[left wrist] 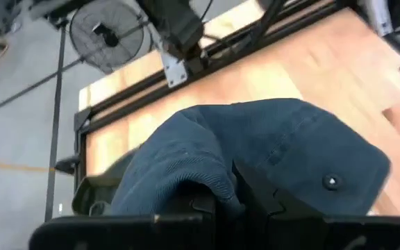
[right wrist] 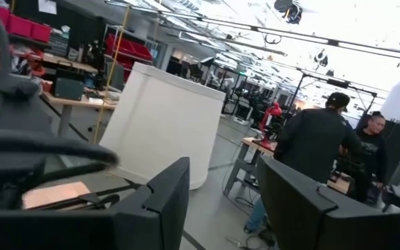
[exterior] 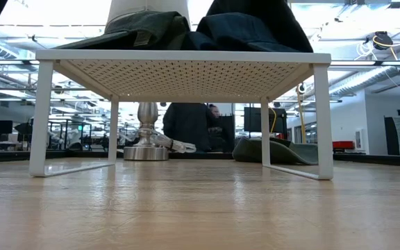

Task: Pick & Place hat
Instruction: Stack the blue cap on top of the other blue cap on the shelf

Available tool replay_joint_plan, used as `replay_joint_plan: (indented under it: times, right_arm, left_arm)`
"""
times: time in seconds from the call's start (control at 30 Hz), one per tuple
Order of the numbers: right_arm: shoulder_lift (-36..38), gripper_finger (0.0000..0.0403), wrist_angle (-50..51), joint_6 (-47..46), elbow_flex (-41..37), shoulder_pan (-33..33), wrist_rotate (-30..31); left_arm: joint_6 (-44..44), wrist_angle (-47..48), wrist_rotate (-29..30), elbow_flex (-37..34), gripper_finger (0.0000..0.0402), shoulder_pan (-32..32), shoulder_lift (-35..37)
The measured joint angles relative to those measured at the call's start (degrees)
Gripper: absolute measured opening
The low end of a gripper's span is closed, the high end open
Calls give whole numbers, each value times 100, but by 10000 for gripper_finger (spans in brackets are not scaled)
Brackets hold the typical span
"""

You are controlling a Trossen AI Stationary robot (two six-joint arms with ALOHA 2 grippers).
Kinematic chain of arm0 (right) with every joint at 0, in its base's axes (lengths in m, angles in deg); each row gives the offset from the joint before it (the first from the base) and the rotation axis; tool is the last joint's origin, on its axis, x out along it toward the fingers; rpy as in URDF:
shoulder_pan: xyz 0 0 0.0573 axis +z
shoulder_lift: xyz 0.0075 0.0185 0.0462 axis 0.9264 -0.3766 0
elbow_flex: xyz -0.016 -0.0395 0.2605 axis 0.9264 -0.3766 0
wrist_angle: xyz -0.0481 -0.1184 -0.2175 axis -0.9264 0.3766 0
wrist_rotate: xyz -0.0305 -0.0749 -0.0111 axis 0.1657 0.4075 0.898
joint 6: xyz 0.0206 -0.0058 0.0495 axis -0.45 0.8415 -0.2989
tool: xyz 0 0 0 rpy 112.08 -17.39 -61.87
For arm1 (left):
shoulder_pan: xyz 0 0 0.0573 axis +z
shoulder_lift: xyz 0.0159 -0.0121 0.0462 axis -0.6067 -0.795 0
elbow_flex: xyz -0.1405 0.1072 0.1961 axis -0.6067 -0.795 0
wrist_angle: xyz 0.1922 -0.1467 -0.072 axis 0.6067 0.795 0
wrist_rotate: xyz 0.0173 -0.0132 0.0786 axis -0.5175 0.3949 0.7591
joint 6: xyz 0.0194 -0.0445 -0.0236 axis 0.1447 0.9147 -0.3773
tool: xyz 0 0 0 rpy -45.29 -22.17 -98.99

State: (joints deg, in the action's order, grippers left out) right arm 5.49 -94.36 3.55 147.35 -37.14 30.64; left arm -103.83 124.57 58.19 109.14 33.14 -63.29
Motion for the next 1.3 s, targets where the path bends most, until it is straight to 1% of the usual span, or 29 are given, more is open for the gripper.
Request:
replay_joint_plan:
  times: [0.13,0.3,0.53,0.67,0.8,1.0,1.1,1.17,1.3]
  right_arm:
    - [1,160,0,-5,0,-2,3]
    - [1,158,0,-4,0,-1,3]
    - [0,155,2,-4,0,-2,3]
    - [-1,155,6,16,0,-2,7]
    - [-1,155,11,18,0,-2,7]
    - [-1,155,9,10,0,-2,9]
    - [-1,155,8,47,0,-2,9]
    - [-1,155,9,62,0,-2,9]
    - [-1,155,8,62,0,-2,9]
  left_arm:
    - [-102,170,-43,2,26,-10,3]
    - [272,508,120,2,26,11,-14]
    - [745,819,165,2,26,7,-336]
    - [1033,978,432,-7,26,11,-520]
    - [1156,1127,585,2,26,11,-609]
    - [1286,1568,590,-6,26,-10,-711]
    - [1381,1587,572,-91,27,-3,-694]
    - [1579,1694,548,-114,37,21,-706]
    - [2033,1750,459,-119,80,51,-699]
